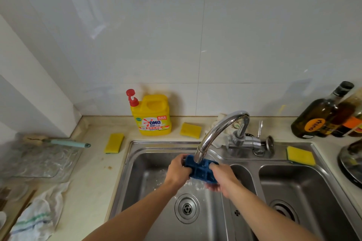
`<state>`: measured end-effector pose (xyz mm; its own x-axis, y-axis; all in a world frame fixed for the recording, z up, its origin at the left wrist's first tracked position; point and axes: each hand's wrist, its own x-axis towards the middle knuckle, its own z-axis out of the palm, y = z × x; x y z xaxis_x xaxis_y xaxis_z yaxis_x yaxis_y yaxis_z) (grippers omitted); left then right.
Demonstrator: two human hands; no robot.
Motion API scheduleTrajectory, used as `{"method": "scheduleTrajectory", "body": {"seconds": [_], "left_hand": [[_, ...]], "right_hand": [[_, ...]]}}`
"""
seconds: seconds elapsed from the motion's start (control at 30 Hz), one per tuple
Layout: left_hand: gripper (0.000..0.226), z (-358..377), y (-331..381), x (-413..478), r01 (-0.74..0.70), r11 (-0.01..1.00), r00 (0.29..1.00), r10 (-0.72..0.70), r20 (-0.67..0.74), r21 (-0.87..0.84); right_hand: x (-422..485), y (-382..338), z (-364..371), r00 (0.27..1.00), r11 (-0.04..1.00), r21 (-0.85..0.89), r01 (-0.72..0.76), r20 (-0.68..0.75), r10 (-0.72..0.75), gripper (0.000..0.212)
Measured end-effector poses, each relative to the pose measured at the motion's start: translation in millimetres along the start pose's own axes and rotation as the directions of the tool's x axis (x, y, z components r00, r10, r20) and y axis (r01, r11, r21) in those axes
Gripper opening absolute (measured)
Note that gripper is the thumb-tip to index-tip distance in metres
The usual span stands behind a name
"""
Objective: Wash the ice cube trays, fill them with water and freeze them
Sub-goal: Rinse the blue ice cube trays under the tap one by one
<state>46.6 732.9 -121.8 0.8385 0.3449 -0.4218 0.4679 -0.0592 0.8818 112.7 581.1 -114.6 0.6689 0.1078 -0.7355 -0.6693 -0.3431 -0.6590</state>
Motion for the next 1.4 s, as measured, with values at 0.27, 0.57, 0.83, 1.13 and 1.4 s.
{"method": "scheduleTrajectory", "body": {"seconds": [0.27,0.57,0.83,1.13,1.4], "left_hand": [[0.041,-1.9,-7.6,-4.8,0.053,0.995,0.998,-0.056,-0.04,-0.083],[0.022,21.4,-8.5,-1.8,0.171,0.962,0.984,-0.154,0.091,-0.213],[0.015,25.8,1.1,1.1,0.157,0.942,0.987,-0.138,0.083,-0.297],[0.021,12.3,9.6,1.8,0.147,0.854,0.989,-0.119,0.088,-0.498],[0.012,-4.1,0.2,-3.5,0.047,0.915,0.992,-0.089,-0.085,-0.401]], "right_hand": [[-9.7,-4.8,9.5,0.988,0.982,-0.11,0.152,-0.013,-0.154,0.009],[-19.2,-16.8,-18.1,0.936,0.895,-0.333,0.298,-0.081,-0.342,0.011],[-20.4,-20.6,-25.5,0.942,0.931,-0.233,0.281,-0.115,-0.314,0.011],[-22.3,-34.3,-19.0,0.932,0.933,-0.173,0.316,-0.126,-0.339,0.01],[-20.0,-20.8,-5.3,0.988,0.987,-0.042,0.154,0.007,-0.154,0.01]]}}
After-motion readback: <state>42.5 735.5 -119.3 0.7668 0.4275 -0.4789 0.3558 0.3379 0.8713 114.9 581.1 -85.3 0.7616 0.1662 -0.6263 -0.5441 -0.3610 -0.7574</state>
